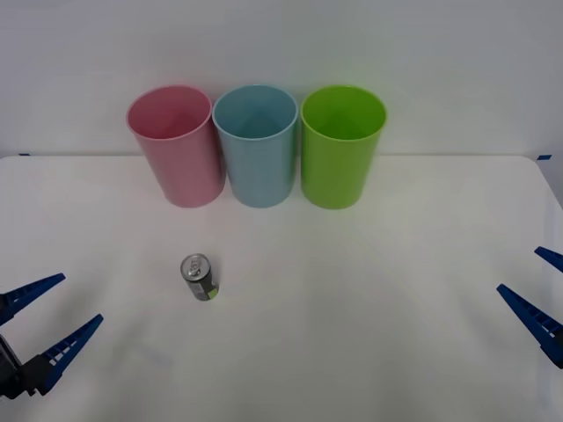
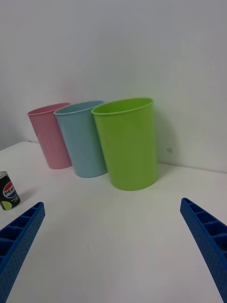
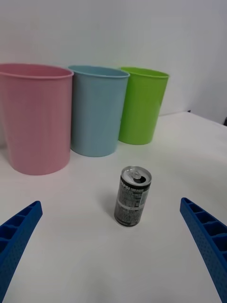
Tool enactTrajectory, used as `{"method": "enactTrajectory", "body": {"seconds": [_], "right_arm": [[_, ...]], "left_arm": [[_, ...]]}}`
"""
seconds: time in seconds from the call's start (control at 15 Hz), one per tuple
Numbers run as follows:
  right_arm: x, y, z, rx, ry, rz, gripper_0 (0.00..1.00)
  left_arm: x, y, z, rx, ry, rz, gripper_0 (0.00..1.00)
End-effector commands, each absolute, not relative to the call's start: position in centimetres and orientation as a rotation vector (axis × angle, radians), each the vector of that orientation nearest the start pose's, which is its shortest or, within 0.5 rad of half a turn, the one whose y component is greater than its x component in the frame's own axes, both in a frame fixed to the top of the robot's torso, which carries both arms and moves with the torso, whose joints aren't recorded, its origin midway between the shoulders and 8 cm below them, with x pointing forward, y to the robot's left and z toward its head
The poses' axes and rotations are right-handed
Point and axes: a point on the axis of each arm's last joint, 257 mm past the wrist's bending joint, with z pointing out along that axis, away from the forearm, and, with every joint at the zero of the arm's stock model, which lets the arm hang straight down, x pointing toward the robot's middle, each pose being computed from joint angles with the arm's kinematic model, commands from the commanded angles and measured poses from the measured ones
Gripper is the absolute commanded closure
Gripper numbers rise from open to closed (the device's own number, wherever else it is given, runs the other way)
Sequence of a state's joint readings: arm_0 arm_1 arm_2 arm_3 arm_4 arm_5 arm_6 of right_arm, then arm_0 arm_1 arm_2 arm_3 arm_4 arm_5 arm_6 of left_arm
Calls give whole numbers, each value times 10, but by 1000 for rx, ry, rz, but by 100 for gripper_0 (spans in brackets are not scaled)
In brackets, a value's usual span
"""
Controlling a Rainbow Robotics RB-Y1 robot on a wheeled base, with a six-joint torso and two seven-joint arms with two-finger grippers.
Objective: Grasp the object on the table and drop it into the matching bin: aluminum can to the light blue bin, PET bottle to the pink bin.
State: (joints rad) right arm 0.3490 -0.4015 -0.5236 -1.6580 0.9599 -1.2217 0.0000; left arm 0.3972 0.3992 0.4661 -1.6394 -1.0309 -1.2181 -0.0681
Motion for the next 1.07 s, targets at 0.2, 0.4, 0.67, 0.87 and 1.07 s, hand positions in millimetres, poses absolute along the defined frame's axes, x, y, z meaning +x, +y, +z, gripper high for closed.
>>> {"method": "enactTrajectory", "body": {"seconds": [0.2,0.4,0.67,0.87,1.07], "right_arm": [[342,-330,-169,-465,1441,567,0],[342,-330,-169,-465,1441,567,0],[342,-330,-169,-465,1441,567,0],[342,-330,-169,-465,1441,567,0],[342,-330,-169,-465,1441,567,0]], "left_arm": [[326,300,-246,528,1587,-586,0],[331,290,-258,519,1599,-575,0],[339,281,-275,556,1610,-501,0],[344,268,-285,547,1619,-487,0],[351,255,-291,543,1625,-489,0]]}}
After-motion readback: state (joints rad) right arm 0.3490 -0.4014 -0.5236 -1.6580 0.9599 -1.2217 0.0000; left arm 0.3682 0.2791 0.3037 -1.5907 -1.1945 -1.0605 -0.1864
